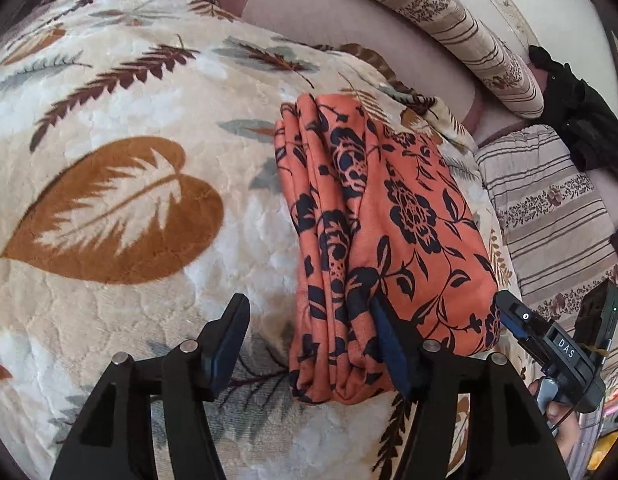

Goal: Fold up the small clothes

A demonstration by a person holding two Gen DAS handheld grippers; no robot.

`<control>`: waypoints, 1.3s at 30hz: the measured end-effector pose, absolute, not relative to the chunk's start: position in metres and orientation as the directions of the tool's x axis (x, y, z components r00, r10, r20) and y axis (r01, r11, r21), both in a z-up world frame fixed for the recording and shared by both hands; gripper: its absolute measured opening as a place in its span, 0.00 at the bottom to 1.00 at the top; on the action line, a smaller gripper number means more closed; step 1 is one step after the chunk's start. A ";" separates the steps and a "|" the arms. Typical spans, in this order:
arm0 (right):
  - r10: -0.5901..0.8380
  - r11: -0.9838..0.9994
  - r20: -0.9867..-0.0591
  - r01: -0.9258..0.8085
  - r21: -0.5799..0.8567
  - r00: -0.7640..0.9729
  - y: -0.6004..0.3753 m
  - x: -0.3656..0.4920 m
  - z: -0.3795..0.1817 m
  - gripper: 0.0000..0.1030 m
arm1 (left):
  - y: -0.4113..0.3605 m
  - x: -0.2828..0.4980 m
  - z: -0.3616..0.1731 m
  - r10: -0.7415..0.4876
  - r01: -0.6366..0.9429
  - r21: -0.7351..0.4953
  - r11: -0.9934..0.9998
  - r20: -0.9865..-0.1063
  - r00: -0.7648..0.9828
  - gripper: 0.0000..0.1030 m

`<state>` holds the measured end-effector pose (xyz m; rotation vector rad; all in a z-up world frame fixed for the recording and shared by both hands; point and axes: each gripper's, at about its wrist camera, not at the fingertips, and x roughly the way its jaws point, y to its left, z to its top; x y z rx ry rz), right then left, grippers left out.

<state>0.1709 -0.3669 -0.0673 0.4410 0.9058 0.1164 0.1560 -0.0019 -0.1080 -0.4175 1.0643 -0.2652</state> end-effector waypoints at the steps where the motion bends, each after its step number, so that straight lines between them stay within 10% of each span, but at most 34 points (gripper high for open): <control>1: 0.277 0.896 -0.724 0.101 0.432 0.631 -0.370 0.171 -0.066 0.64 | -0.001 0.154 -0.103 -0.396 0.011 -0.447 0.895 -0.782 0.481 0.62; 5: 0.327 0.928 -0.837 0.018 0.372 0.439 -0.341 0.188 -0.102 0.69 | 0.000 0.143 -0.090 -0.345 -0.002 -0.404 0.915 -0.784 0.516 0.75; 15: 0.302 0.923 -0.696 -0.018 0.384 0.652 -0.319 0.162 -0.037 0.76 | 0.020 0.104 -0.073 -0.260 -0.038 -0.338 0.940 -0.787 0.560 0.78; 39: 0.238 0.971 -0.767 -0.165 0.173 0.596 -0.246 0.058 -0.071 0.89 | -0.023 0.021 -0.030 0.023 -0.008 0.024 1.000 -0.750 0.660 0.89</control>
